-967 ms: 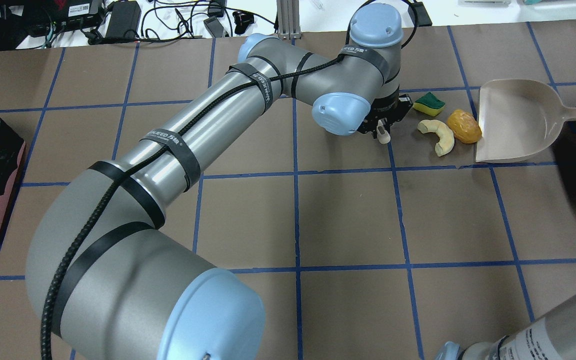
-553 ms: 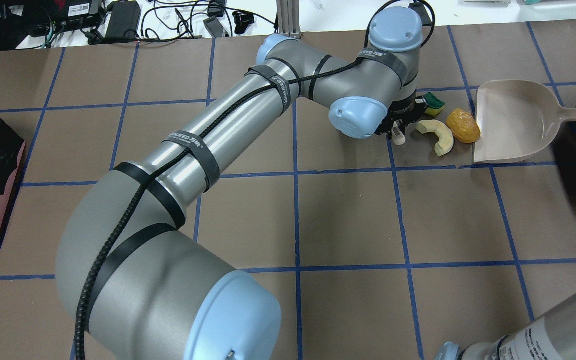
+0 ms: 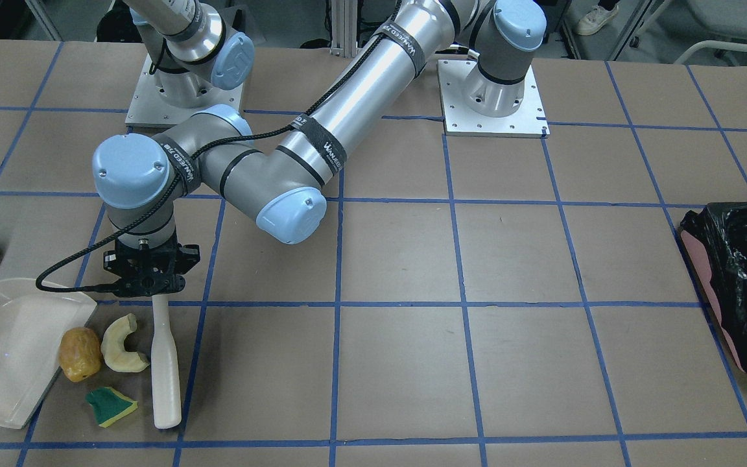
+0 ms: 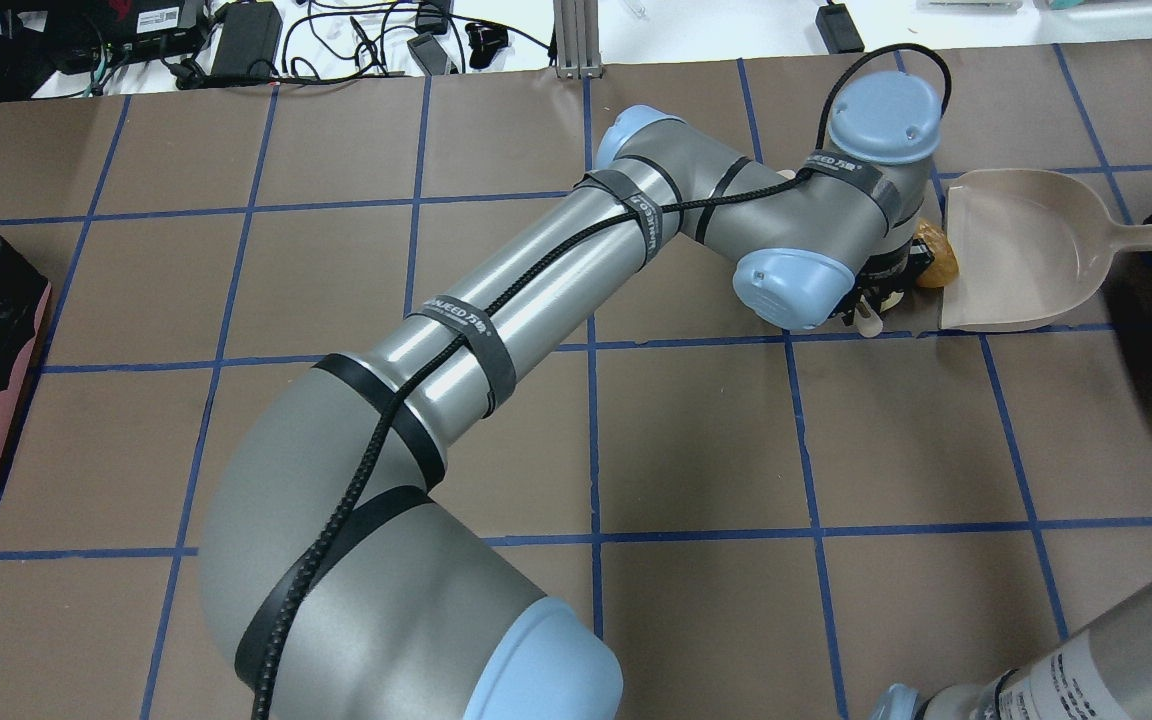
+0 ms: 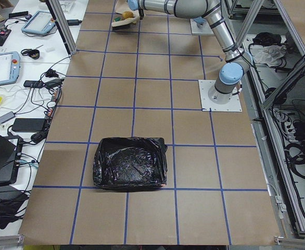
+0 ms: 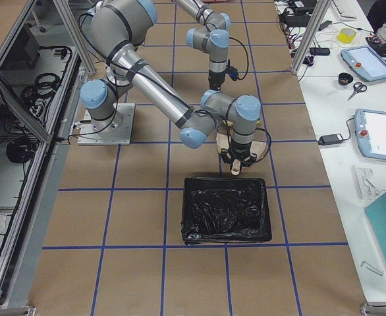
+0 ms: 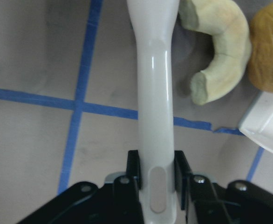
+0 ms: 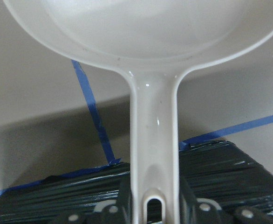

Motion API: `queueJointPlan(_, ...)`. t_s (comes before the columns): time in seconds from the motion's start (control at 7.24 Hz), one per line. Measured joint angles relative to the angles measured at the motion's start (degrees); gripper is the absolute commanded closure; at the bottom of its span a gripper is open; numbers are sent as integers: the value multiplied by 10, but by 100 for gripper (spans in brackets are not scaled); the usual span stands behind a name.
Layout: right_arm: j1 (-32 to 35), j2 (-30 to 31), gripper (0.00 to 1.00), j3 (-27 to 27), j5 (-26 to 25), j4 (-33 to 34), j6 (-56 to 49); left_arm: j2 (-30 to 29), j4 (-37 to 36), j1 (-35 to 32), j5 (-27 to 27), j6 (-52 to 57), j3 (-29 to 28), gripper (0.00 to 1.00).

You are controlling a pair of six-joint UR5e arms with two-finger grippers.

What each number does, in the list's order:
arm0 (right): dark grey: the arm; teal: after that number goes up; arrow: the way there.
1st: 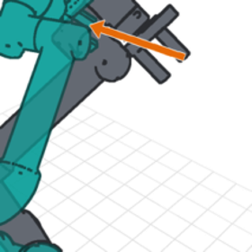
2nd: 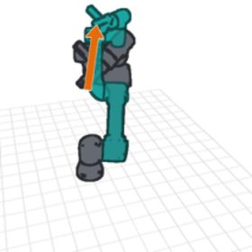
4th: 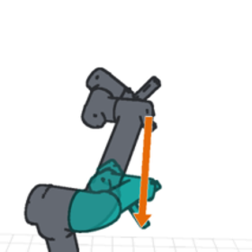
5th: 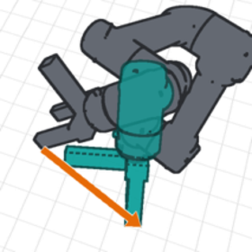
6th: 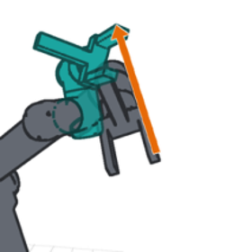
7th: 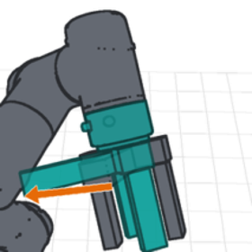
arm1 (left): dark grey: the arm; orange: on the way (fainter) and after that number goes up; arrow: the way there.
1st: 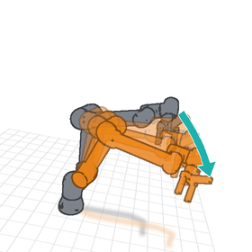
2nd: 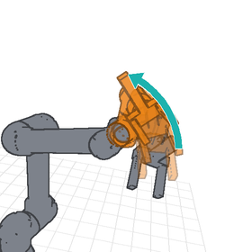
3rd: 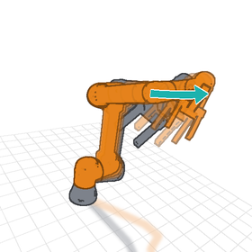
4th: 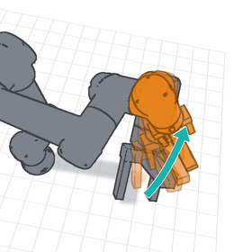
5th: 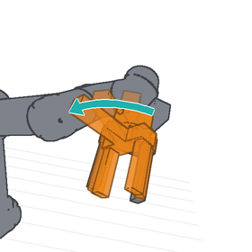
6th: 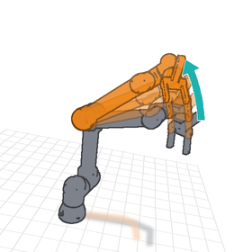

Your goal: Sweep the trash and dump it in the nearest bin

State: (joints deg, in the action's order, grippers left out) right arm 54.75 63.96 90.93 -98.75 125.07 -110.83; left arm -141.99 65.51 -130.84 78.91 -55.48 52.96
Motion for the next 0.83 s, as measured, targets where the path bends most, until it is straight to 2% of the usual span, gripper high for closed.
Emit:
queueJointPlan(0.41,0,-1,80,8,0,1,19,-33,-27,-23,-20,-13,-14,100)
queueJointPlan(0.83,0,1,81,12,0,1,31,-70,-43,-30,-58,-16,-79,100)
